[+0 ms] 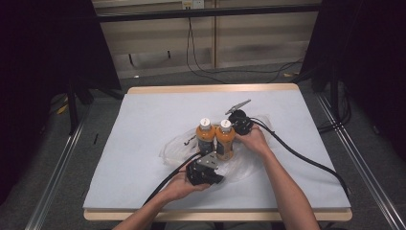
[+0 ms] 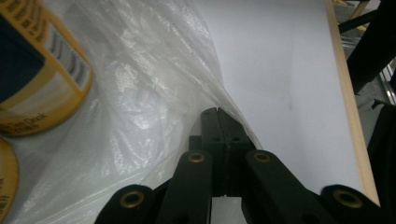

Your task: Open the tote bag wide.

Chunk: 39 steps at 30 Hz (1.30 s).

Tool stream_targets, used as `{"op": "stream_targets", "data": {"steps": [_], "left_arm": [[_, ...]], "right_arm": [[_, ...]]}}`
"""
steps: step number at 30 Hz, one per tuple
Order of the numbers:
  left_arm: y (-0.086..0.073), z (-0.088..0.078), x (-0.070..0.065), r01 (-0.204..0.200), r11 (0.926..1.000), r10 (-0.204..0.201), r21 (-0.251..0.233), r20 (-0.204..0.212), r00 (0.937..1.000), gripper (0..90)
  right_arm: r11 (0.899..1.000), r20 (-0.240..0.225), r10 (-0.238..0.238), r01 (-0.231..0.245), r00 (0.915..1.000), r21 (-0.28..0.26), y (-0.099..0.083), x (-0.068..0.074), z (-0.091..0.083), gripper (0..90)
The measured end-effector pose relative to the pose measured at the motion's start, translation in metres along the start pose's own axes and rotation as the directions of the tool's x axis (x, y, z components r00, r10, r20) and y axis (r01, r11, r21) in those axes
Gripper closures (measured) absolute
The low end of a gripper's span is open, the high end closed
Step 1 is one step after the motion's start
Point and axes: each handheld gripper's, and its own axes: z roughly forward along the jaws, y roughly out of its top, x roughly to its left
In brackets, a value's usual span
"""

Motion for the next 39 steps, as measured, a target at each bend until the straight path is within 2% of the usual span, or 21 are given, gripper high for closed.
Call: {"op": "stream_targets", "data": {"steps": [1, 2, 5, 6, 8, 9, 11, 15, 18, 19, 29, 32, 35, 36, 39], "left_arm": [[0.0, 0.001, -0.001, -0.001, 1.0, 0.001, -0.004, 0.003, 1.0, 90.0], [0.0, 0.0, -0.002, -0.007, 0.9999, 0.007, 0.011, 0.005, 1.0, 90.0], [-0.001, 0.0, -0.004, -0.005, 1.0, 0.005, -0.003, 0.024, 0.9997, 90.0], [0.0, -0.001, -0.005, -0.016, 0.9997, 0.016, 0.019, 0.021, 0.9996, 90.0], [-0.001, 0.0, -0.007, -0.018, 0.9998, 0.018, 0.001, 0.039, 0.9991, 90.0], [-0.001, -0.002, -0.008, -0.029, 0.9993, 0.028, 0.022, 0.041, 0.9988, 90.0], [-0.002, -0.001, -0.01, -0.028, 0.9996, 0.028, 0.003, 0.055, 0.9981, 90.0], [-0.002, 0.0, -0.013, -0.037, 0.9993, 0.037, -0.001, 0.055, 0.9978, 90.0], [-0.002, -0.001, -0.016, -0.037, 0.9993, 0.036, 0.007, 0.061, 0.9975, 90.0], [-0.001, -0.001, -0.016, -0.05, 0.9985, 0.049, 0.021, 0.066, 0.9966, 90.0], [-0.002, -0.002, -0.018, -0.031, 0.9991, 0.029, 0.029, 0.083, 0.9962, 90.0], [-0.002, -0.003, -0.019, -0.044, 0.9984, 0.04, 0.035, 0.088, 0.9953, 90.0], [-0.002, -0.003, -0.02, -0.038, 0.9988, 0.035, 0.03, 0.091, 0.9952, 90.0], [-0.001, -0.004, -0.02, -0.045, 0.998, 0.041, 0.044, 0.09, 0.9951, 90.0], [-0.002, -0.003, -0.019, -0.03, 0.9991, 0.026, 0.031, 0.096, 0.9951, 90.0]], "right_arm": [[1.0, 0.004, 0.006, -0.006, 1.0, 0.005, 0.001, 0.0, 0.0, 90.0], [1.0, 0.007, 0.005, -0.005, 1.0, 0.006, 0.002, -0.001, 0.001, 90.0], [1.0, 0.022, 0.008, -0.008, 0.9997, 0.018, 0.005, -0.002, 0.002, 90.0], [1.0, 0.03, 0.011, -0.012, 0.9995, 0.021, 0.006, -0.002, 0.002, 90.0], [1.0, 0.03, 0.019, -0.019, 0.9994, 0.018, 0.008, -0.004, 0.004, 90.0], [1.0, 0.031, 0.02, -0.021, 0.9993, 0.021, 0.008, -0.004, 0.004, 90.0], [0.999, 0.035, 0.017, -0.018, 0.9992, 0.027, 0.01, -0.005, 0.004, 90.0], [0.999, 0.039, 0.036, -0.037, 0.9986, 0.027, 0.012, -0.008, 0.005, 90.0], [0.999, 0.053, 0.04, -0.042, 0.9978, 0.033, 0.014, -0.008, 0.007, 90.0], [0.998, 0.059, 0.037, -0.04, 0.9975, 0.04, 0.015, -0.008, 0.007, 90.0], [0.998, 0.086, 0.038, -0.041, 0.9956, 0.037, 0.02, -0.011, 0.01, 90.0], [0.998, 0.097, 0.041, -0.045, 0.9945, 0.042, 0.021, -0.012, 0.01, 90.0], [0.998, 0.105, 0.049, -0.053, 0.9933, 0.036, 0.021, -0.012, 0.011, 90.0], [0.998, 0.107, 0.043, -0.047, 0.9934, 0.033, 0.021, -0.012, 0.011, 90.0], [0.998, 0.115, 0.043, -0.048, 0.9924, 0.038, 0.022, -0.013, 0.011, 90.0]]}}
